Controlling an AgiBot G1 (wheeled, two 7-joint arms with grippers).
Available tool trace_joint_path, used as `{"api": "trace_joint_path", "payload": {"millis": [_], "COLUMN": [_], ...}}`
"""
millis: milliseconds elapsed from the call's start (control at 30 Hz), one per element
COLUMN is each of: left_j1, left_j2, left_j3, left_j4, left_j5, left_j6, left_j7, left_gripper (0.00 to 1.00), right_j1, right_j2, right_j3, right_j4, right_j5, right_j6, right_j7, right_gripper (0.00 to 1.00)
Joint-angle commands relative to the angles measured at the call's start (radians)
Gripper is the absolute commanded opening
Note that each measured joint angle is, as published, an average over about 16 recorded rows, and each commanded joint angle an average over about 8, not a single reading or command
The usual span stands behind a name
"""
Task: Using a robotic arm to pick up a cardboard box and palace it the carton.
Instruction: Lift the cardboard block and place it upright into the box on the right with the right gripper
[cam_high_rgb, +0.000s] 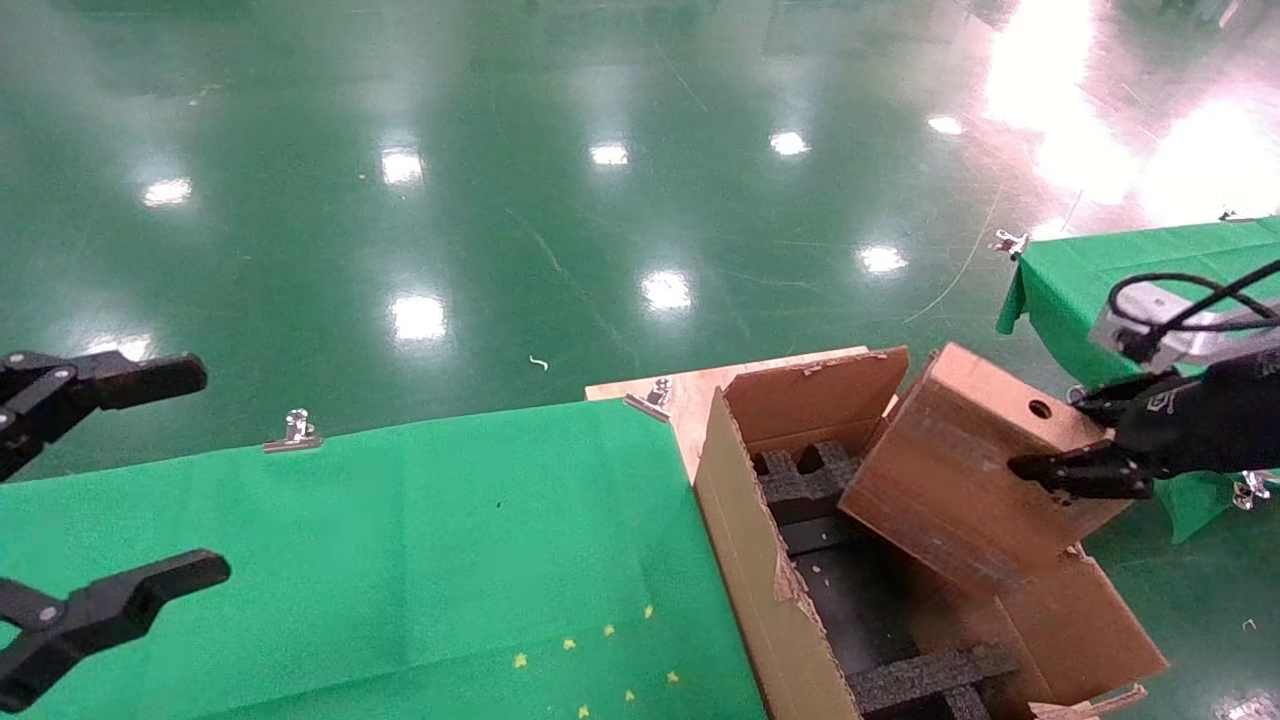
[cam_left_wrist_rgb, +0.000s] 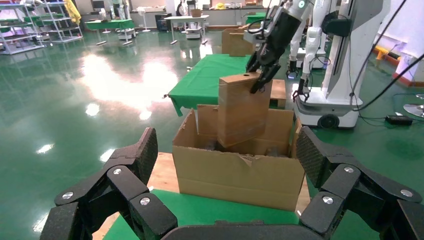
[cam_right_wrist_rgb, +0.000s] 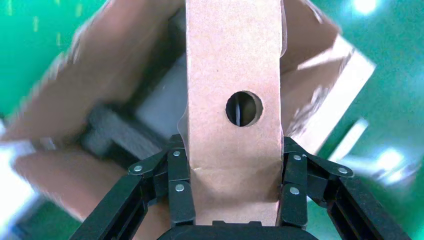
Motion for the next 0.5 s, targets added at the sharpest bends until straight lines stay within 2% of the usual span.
{"api": "trace_joint_path", "payload": {"millis": [33,300,400,500], "left_j1": [0.0,0.0,0.0,0.0], "left_j2": [0.0,0.0,0.0,0.0], "left_j3": [0.0,0.0,0.0,0.0], "left_j4": [0.0,0.0,0.0,0.0], "left_j5": [0.0,0.0,0.0,0.0], "left_j6": [0.0,0.0,0.0,0.0], "left_j7": [0.0,0.0,0.0,0.0], "left_gripper": [1.0,1.0,1.0,1.0], "right_j1": [-0.026,-0.103,-0.121,-0.133], "right_j2": [0.006,0.066,0.082,0.092], "right_j3": [-0.006,-0.053,-0.067,-0.075], "right_j4": [-0.015,0.129,0.178,0.214], "right_j5": [0.023,-0.038,-0.065,-0.082], "right_j6": [0.041,0.203,0.247,0.276], "right_j7": [0.095,0.421,0.518,0.57], "right_gripper": [0.0,0.0,0.0,0.0]}}
